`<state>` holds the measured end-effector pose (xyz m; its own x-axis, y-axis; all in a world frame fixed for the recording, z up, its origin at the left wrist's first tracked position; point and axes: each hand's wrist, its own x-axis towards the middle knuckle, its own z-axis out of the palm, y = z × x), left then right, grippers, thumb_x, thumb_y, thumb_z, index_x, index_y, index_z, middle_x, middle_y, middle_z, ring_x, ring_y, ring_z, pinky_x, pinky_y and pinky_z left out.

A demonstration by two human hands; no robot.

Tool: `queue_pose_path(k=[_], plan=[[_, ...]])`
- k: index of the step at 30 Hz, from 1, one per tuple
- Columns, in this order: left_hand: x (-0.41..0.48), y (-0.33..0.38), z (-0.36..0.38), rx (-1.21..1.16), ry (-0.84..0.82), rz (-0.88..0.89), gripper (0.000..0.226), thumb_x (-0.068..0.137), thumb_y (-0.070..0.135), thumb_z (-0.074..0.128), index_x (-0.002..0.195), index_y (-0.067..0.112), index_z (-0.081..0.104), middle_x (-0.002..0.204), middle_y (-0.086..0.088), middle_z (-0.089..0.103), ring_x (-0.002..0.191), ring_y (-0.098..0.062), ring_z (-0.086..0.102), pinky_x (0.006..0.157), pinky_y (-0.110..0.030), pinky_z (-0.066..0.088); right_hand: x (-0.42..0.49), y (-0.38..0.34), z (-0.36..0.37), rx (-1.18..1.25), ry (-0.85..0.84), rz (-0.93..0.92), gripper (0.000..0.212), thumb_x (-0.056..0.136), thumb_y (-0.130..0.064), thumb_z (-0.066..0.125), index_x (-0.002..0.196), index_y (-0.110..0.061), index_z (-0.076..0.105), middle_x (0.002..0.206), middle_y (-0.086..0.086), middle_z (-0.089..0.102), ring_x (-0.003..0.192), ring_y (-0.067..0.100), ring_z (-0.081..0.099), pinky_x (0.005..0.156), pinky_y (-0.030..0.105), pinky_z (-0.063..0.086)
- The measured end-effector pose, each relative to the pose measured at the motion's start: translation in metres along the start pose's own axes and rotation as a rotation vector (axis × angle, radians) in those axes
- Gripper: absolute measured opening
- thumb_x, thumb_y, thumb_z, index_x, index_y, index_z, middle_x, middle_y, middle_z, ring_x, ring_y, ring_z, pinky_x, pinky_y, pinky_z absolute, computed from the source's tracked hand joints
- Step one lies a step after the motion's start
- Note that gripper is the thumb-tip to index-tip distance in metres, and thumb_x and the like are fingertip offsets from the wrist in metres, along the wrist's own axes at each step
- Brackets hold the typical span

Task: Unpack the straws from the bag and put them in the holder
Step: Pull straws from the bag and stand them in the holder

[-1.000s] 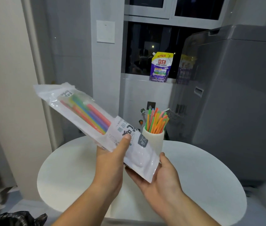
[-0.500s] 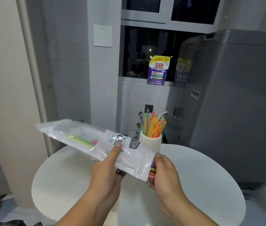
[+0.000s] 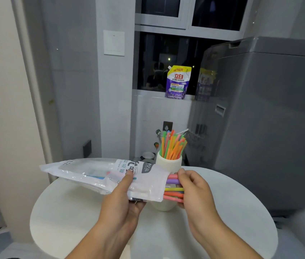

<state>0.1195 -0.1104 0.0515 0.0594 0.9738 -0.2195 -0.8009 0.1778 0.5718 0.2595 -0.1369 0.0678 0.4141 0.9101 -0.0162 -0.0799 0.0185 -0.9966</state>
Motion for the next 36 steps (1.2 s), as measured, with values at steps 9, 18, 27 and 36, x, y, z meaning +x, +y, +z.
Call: queue_pose_path(k=[9, 18, 27, 36], plan=[[0.000, 0.001, 0.000, -0.050, 0.024, -0.012, 0.036, 0.098, 0.012, 0.066, 0.134, 0.007, 0.064, 0.114, -0.012, 0.079, 0.083, -0.020, 0.080, 0.056, -0.037, 0.064, 0.001, -0.008, -0.006, -0.029, 0.016, -0.073, 0.025, 0.103, -0.030, 0.052, 0.096, -0.010, 0.065, 0.063, -0.004, 0.066, 0.050, 0.011, 0.062, 0.041, 0.023, 0.042], [0.003, 0.003, -0.001, -0.093, 0.034, -0.003, 0.038, 0.097, 0.013, 0.067, 0.135, 0.007, 0.064, 0.115, -0.012, 0.079, 0.084, -0.021, 0.080, 0.054, -0.034, 0.062, 0.007, -0.011, -0.012, -0.006, -0.008, -0.154, 0.018, 0.096, -0.027, 0.066, 0.091, -0.011, 0.072, 0.082, 0.011, 0.076, 0.077, 0.034, 0.073, 0.075, 0.048, 0.062], [0.009, 0.007, -0.002, -0.172, 0.089, -0.022, 0.037, 0.100, 0.011, 0.064, 0.136, 0.005, 0.062, 0.116, -0.011, 0.077, 0.087, -0.020, 0.076, 0.049, -0.029, 0.059, 0.014, -0.032, -0.023, 0.184, 0.143, -0.325, 0.037, 0.099, -0.024, 0.061, 0.091, 0.012, 0.059, 0.057, -0.002, 0.034, 0.053, 0.015, 0.028, 0.052, 0.033, 0.027], [0.017, 0.017, -0.005, -0.221, 0.122, -0.004, 0.039, 0.101, 0.010, 0.063, 0.139, 0.003, 0.059, 0.116, -0.010, 0.075, 0.080, -0.019, 0.075, 0.047, -0.026, 0.057, 0.025, -0.070, -0.051, 0.232, 0.205, -0.511, 0.024, 0.100, -0.021, 0.060, 0.085, -0.003, 0.062, 0.061, 0.000, 0.028, 0.055, 0.015, 0.022, 0.055, 0.036, 0.019]])
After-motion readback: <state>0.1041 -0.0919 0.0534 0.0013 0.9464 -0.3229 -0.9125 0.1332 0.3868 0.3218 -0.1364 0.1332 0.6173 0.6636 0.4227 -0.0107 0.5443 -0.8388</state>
